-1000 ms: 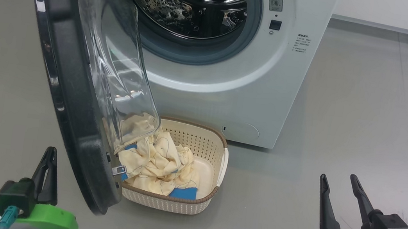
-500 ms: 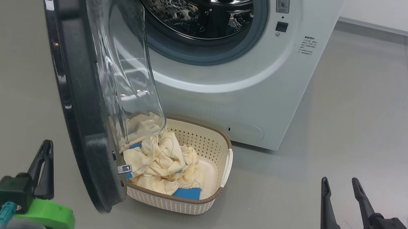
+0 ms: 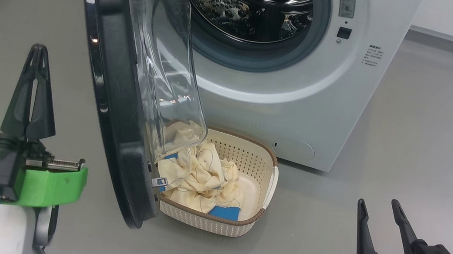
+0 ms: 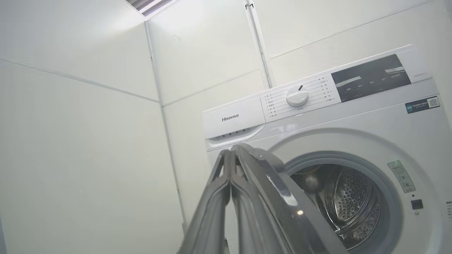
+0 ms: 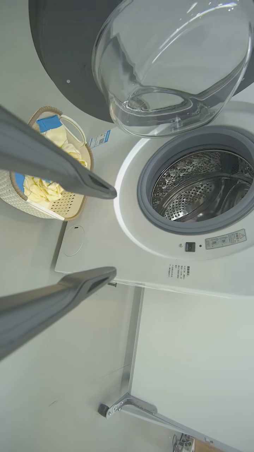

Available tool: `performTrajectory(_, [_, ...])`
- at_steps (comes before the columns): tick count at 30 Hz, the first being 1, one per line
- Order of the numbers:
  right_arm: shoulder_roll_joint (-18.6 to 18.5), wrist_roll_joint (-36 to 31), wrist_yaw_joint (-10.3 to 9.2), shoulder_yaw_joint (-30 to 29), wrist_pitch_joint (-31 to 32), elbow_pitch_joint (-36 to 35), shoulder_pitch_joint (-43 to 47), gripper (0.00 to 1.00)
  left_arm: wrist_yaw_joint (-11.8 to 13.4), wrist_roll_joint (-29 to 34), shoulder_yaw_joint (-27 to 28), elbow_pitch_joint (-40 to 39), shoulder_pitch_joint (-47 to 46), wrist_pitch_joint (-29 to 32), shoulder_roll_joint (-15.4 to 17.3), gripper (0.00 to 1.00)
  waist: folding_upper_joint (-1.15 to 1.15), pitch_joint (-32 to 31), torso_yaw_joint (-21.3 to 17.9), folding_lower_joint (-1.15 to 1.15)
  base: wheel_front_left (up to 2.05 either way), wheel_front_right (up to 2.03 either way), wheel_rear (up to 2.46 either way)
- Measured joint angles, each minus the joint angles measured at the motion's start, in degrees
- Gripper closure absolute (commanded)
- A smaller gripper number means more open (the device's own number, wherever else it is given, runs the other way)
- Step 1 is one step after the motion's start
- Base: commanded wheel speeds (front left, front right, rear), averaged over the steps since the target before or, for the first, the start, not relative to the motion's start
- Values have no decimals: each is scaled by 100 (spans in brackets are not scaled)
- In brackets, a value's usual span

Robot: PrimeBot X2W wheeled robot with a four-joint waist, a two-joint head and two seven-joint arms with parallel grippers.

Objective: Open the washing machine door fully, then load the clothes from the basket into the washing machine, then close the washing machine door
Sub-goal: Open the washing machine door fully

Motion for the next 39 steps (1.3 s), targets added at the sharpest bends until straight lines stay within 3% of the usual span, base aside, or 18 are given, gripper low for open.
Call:
performTrajectory(4, [58,-23,25,4,0,3,0,0,-26,115,-301,-545,-105,-1,-8,100,0,-4,95,0,0,0,0])
performTrajectory(7, [98,-60,77,43,0,16,-2,0,-196,114,-645,-764,-99,-1,-16,100,0,-15,129,0,0,0,0])
performTrajectory(15, [133,-115,174,45,0,54,-3,0,-743,-307,-1602,-603,442,126,-29,100,0,-11,152,0,0,0,0])
performTrajectory(19, [144,-179,176,42,0,78,-3,0,-898,-538,-1879,-466,660,376,-30,100,0,-4,147,0,0,0,0])
performTrajectory(26, [169,-237,226,8,0,110,-4,0,-883,-600,-1904,-86,951,744,-27,100,0,-6,89,0,0,0,0])
performTrajectory(39, [224,-312,279,-78,0,111,-4,0,-593,-573,-1635,171,1002,909,-26,100,0,25,-24,0,0,0,0])
